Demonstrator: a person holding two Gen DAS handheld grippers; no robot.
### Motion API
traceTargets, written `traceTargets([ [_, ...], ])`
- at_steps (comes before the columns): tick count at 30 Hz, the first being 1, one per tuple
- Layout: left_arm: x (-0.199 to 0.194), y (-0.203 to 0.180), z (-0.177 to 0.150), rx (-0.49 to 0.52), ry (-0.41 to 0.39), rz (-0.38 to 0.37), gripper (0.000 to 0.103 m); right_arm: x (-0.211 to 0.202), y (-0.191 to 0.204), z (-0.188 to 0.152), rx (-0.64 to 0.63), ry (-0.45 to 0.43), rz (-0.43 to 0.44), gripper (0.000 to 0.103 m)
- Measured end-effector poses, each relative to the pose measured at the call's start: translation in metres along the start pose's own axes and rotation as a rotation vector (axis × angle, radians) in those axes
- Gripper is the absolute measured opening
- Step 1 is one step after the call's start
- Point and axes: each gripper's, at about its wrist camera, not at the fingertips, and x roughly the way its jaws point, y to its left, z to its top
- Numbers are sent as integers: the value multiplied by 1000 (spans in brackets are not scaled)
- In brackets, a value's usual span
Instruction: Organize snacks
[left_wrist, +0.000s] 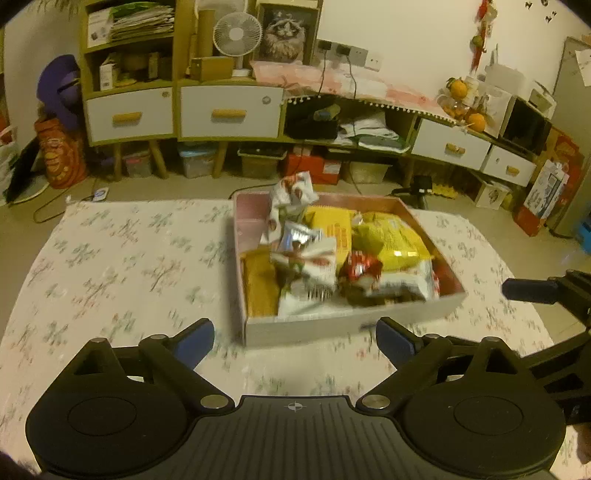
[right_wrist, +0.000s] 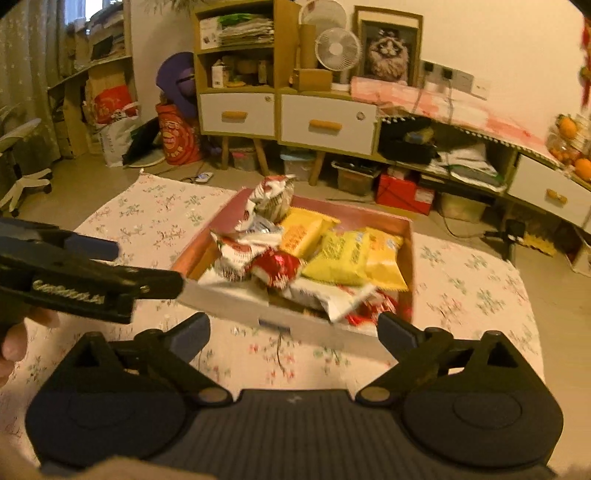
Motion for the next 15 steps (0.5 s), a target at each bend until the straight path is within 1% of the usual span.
traceTargets([
  [3,-12,-3,-11,-8,17,27,98,-9,5,-4,-5,30,-44,98],
  [6,-24,-8,-20,-4,42,57,98,-21,12,-9,-6,44,-60,101],
  [8,-33,-11,-27,-3,53,77,98,-27,18,-11,-30,53,-70,102],
  [11,-43,-14,-34,5,77,87,98,-38,23,-15,-47,51,-83,103],
  [15,-53,-16,-45,17,92,84,98,-44,22,-21,-10,44,-97,103],
])
